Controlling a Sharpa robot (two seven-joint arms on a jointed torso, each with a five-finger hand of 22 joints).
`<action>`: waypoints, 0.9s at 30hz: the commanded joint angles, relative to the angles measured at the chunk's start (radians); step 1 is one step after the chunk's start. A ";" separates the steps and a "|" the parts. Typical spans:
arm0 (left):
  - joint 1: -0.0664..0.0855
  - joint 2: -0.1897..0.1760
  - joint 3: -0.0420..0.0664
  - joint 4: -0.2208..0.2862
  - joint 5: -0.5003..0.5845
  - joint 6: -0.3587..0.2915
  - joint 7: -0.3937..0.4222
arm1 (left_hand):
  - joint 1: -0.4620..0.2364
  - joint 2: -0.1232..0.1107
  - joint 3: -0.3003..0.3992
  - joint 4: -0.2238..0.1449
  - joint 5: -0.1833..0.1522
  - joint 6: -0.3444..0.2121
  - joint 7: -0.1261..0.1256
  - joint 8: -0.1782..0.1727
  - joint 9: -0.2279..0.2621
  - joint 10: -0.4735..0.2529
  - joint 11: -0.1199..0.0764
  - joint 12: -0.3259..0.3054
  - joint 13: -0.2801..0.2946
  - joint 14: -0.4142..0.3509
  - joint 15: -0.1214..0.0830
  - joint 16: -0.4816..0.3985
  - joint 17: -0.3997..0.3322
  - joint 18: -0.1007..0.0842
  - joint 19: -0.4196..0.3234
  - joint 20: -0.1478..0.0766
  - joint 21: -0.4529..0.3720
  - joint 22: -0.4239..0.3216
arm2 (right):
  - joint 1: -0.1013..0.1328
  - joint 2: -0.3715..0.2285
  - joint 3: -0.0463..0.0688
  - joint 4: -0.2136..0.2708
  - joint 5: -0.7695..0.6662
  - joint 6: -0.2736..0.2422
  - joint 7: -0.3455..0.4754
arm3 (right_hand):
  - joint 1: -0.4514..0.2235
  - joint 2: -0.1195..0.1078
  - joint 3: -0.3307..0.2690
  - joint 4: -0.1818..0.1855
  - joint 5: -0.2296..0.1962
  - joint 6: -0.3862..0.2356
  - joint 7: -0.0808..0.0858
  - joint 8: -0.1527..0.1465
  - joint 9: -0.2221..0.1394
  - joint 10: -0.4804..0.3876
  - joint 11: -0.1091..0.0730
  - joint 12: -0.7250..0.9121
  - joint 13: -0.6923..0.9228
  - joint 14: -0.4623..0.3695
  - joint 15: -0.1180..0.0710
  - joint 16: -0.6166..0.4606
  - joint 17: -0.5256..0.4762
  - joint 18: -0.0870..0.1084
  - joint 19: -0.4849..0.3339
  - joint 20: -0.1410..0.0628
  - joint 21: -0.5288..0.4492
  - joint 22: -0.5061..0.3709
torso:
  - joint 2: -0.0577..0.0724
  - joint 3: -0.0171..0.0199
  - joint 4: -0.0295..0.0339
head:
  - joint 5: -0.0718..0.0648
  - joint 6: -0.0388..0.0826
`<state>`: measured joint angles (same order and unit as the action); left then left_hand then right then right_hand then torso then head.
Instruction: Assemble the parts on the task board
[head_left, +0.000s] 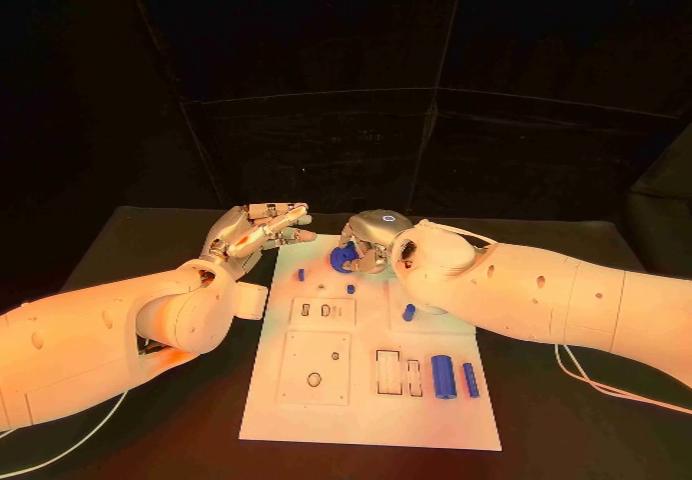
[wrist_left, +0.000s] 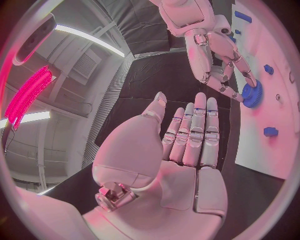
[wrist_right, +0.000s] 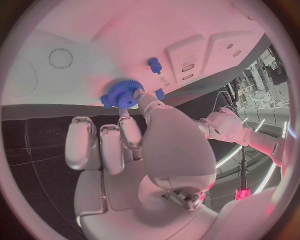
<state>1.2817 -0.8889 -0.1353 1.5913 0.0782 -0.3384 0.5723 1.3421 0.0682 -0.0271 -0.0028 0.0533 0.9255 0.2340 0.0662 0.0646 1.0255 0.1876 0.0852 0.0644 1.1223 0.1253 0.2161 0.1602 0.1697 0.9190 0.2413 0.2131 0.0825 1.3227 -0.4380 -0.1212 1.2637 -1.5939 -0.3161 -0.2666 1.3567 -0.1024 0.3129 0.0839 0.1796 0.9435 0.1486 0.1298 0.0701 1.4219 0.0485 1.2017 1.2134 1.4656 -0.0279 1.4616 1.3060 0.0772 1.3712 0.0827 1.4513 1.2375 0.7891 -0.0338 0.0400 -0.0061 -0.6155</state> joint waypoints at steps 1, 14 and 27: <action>0.002 0.002 0.001 0.001 -0.002 0.010 0.005 | -0.002 0.011 -0.001 -0.007 -0.002 0.004 0.013 0.002 0.001 -0.002 -0.003 0.006 0.000 0.004 0.003 -0.007 0.001 0.014 0.008 0.001 -0.006 -0.001 | 0.003 0.003 0.001 -0.004 -0.010 0.011 -0.025 | -0.010 -0.008 -0.002 -0.010 -0.011 -0.026 0.003 -0.017 -0.008 -0.004 0.008 -0.009 -0.006 0.055 0.009 -0.003 -0.002 -0.008 0.000 0.007 0.004 -0.001 | -0.001 -0.0005 0.0001 | -0.001 -0.002; 0.002 0.000 0.001 0.001 -0.002 0.009 0.004 | -0.004 0.011 -0.001 -0.008 -0.002 0.004 0.013 0.001 0.001 -0.002 -0.003 0.006 -0.001 0.004 0.003 -0.008 0.002 0.013 0.009 0.001 -0.007 -0.002 | 0.003 0.003 0.001 -0.007 -0.005 0.043 -0.031 | -0.157 -0.016 -0.088 0.082 0.001 -0.048 0.009 -0.044 -0.001 -0.012 0.018 -0.018 -0.014 0.055 0.020 -0.005 -0.003 -0.007 -0.004 0.019 0.003 -0.004 | -0.001 -0.0004 0.0000 | -0.001 -0.003; 0.002 -0.005 0.001 -0.004 -0.002 0.008 0.004 | -0.004 0.011 -0.001 -0.008 -0.002 0.004 0.013 0.001 0.001 -0.002 -0.003 0.006 -0.001 0.004 0.003 -0.008 0.002 0.013 0.009 0.001 -0.007 -0.002 | 0.003 -0.072 0.001 0.051 0.033 -0.073 -0.002 | -0.173 0.006 -0.150 0.132 0.075 -0.035 0.007 -0.046 -0.001 -0.005 0.016 -0.001 0.003 0.058 0.018 0.001 0.010 -0.009 0.002 0.019 0.007 0.006 | -0.002 0.0019 -0.0022 | -0.002 0.000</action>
<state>1.2817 -0.8930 -0.1353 1.5873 0.0783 -0.3384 0.5716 1.3379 0.0724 -0.0300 -0.0057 0.0533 0.9255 0.2340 0.0662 0.0646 1.0255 0.1876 0.0852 0.0644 1.1223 0.1254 0.2114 0.1610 0.1697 0.9190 0.2413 0.2132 0.0818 1.3232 -0.4976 -0.1206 1.3006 -1.5851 -0.3104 -0.2908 1.1687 -0.0972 0.1676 0.2207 0.2439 0.9016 0.1549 0.0890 0.0693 1.4116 0.0631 1.1967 1.2144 1.4651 -0.0143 1.4616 1.3081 0.0775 1.3690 0.0949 1.4543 1.2421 0.7876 -0.0326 0.0394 -0.0062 -0.6165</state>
